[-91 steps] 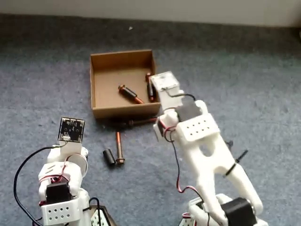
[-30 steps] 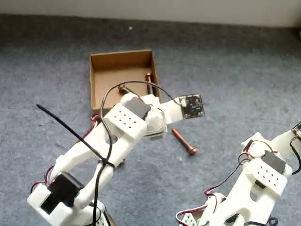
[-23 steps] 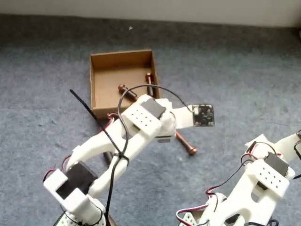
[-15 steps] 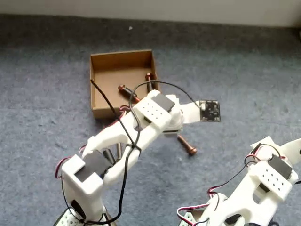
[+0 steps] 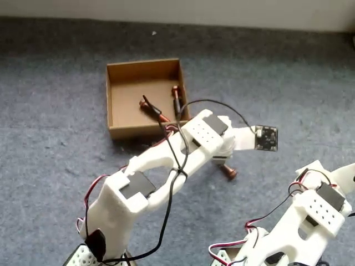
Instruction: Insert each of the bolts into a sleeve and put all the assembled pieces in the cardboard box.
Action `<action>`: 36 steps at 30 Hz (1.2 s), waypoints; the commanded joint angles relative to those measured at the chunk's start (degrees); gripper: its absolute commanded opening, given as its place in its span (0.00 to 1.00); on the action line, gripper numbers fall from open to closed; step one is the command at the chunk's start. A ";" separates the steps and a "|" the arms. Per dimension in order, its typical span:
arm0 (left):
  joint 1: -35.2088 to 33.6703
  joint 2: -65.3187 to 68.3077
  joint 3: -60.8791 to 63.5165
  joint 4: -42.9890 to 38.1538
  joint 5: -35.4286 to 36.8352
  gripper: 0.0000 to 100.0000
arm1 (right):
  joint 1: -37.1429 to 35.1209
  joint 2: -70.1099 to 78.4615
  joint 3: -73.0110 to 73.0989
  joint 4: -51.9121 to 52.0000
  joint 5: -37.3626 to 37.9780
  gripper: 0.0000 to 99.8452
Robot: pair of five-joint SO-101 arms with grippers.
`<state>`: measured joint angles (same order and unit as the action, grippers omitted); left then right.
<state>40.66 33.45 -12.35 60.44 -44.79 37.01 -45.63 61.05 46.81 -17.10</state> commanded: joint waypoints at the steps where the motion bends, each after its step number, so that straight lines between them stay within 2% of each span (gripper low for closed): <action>1: 1.19 1.01 -0.66 -0.35 -1.67 0.21 | 0.04 -1.45 -1.01 -1.19 -0.18 0.00; 9: 4.18 0.84 -0.92 6.95 -1.85 0.21 | 0.04 -1.45 -1.01 -1.19 0.00 0.00; 15: 4.88 0.84 -0.75 7.03 -1.85 0.21 | 0.04 -1.45 -1.01 -1.19 0.09 0.00; 23: 9.19 1.01 -0.75 8.79 -1.67 0.21 | -0.04 -1.45 -1.01 -1.19 0.09 0.00; 30: 8.84 1.45 -0.75 8.53 -1.58 0.21 | -0.66 -1.45 -1.01 -1.19 0.18 0.00; 36: 8.84 1.54 -0.40 8.70 -1.67 0.07 | -0.66 -1.45 -1.01 -1.19 0.18 0.00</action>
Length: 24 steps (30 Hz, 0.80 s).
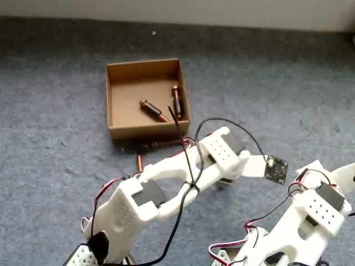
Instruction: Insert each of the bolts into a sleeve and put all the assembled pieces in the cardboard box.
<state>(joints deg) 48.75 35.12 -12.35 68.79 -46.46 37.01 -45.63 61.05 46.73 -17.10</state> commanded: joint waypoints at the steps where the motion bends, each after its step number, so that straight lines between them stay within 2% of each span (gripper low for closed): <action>1: 0.75 -0.13 -0.31 0.44 0.00 0.06 | -0.66 -1.45 -1.01 -1.10 0.18 0.00; 7: 0.92 1.89 -0.48 0.79 0.18 0.01 | -0.66 -1.45 -1.01 -1.10 0.18 0.00; 12: 0.75 1.71 -0.92 5.80 0.35 0.01 | -0.66 -1.45 -1.01 -1.10 0.18 0.00; 18: -2.42 -1.10 -3.12 9.23 7.91 0.01 | -0.66 -1.54 -1.01 -1.10 0.18 0.00; 24: -6.29 -10.07 0.13 9.32 13.80 0.01 | -0.66 -1.54 -1.10 -1.10 0.18 0.00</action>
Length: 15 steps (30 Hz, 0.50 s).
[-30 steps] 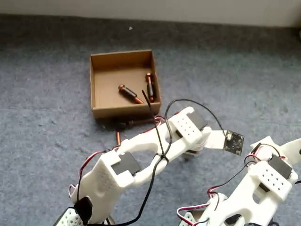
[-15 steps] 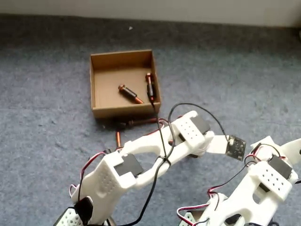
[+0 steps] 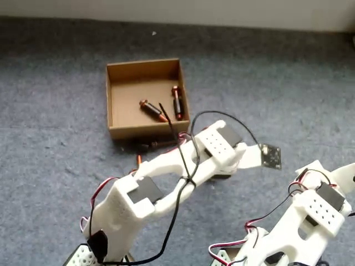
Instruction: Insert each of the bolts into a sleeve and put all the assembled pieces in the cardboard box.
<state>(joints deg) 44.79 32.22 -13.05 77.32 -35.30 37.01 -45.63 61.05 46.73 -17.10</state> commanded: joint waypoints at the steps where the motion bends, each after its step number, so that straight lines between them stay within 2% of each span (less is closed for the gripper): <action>1: -3.03 -9.10 2.07 0.70 3.16 0.01 | -0.66 -1.54 -1.10 -1.10 0.18 0.00; 11: -9.19 -33.98 17.36 0.18 11.96 0.01 | -6.02 -1.63 -2.95 -0.66 0.18 0.00; 15: -13.67 -44.53 24.92 -3.60 16.35 0.01 | -10.42 -1.71 -2.95 -0.04 0.18 0.00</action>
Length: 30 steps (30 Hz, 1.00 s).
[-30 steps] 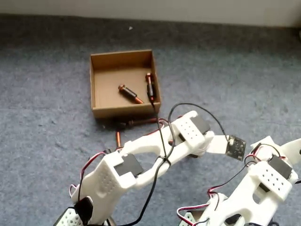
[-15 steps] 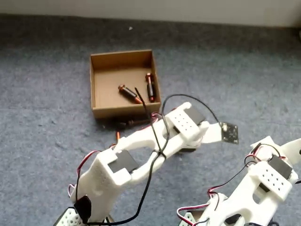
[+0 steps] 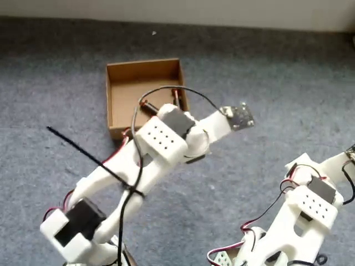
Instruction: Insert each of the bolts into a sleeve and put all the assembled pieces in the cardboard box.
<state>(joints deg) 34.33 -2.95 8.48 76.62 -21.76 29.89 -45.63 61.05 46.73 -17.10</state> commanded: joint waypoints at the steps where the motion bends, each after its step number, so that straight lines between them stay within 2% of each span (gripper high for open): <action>1: -4.44 -12.18 5.85 -4.22 3.25 0.01 | -4.53 -2.24 -3.03 1.19 0.18 0.00; 7: -9.98 -29.76 21.23 -10.20 3.60 0.01 | -14.81 -17.54 -2.51 8.31 0.18 0.00; 10: -14.02 -38.11 26.68 -11.87 7.91 0.01 | -22.81 -27.91 -2.24 8.40 0.70 0.00; 16: -22.37 -52.53 33.80 -12.48 13.89 0.01 | -42.24 -42.77 5.49 9.80 12.04 0.00; 23: -23.43 -74.42 44.97 -12.66 18.46 0.01 | -55.16 -50.33 11.30 9.45 14.33 0.00; 30: -23.43 -95.34 58.59 -19.34 24.44 0.01 | -64.92 -49.89 11.56 9.36 14.24 0.00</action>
<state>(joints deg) 11.65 -90.77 63.87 61.14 0.66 -30.95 -94.77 73.19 56.40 -3.47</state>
